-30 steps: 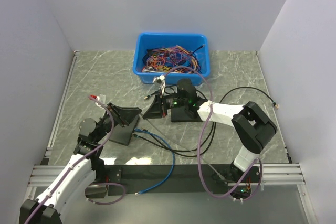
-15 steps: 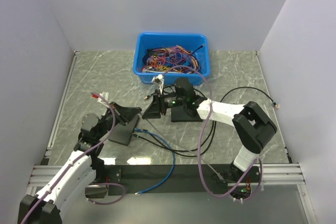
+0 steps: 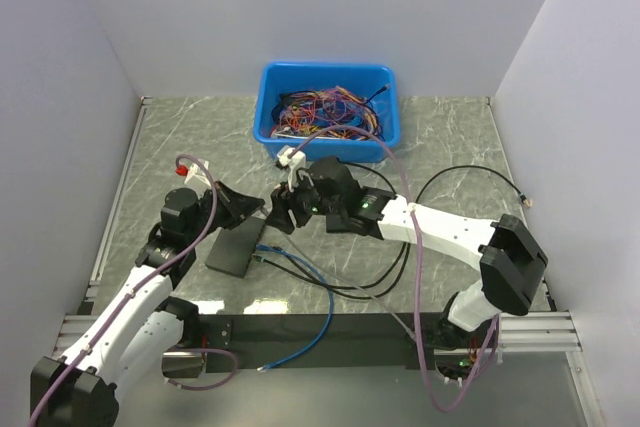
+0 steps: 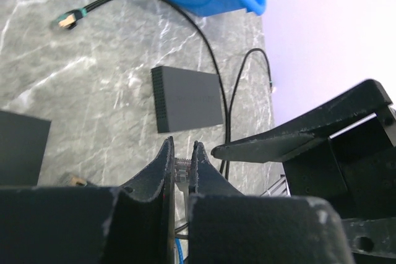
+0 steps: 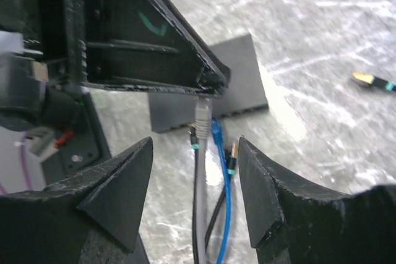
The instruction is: Insert the plug into the switch port
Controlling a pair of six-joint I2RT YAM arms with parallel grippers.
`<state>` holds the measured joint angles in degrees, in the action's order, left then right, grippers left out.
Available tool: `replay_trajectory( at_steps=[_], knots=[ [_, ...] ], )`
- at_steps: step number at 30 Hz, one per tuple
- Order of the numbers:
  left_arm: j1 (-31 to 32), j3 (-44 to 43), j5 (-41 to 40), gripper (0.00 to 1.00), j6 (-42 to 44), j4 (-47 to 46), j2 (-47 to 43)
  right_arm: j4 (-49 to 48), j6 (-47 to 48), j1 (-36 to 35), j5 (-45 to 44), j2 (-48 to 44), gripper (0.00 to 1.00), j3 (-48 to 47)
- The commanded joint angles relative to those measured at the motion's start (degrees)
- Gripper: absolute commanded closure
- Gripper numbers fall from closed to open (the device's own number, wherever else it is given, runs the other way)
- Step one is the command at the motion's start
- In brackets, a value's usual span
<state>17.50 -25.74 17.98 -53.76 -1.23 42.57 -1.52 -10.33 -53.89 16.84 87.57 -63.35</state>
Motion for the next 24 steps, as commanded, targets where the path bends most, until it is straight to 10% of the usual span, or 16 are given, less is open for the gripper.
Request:
replay_trajectory(
  at_steps=[1,15,24],
  knots=[
    [0.17,-2.13,-1.63,0.99,-0.82,1.94,-0.38,2.58,2.68,-0.69,-6.47,0.49,0.36,-2.13],
    [0.17,-0.19,-0.23,0.99,-2.14,-0.96,-0.03,3.54,2.59,-2.80,-7.17,6.38,0.48,-7.31],
    [0.17,-0.02,-0.14,0.99,-2.32,-0.88,-0.47,1.61,2.07,-2.71,-5.86,5.77,1.00,-5.30]
  ],
)
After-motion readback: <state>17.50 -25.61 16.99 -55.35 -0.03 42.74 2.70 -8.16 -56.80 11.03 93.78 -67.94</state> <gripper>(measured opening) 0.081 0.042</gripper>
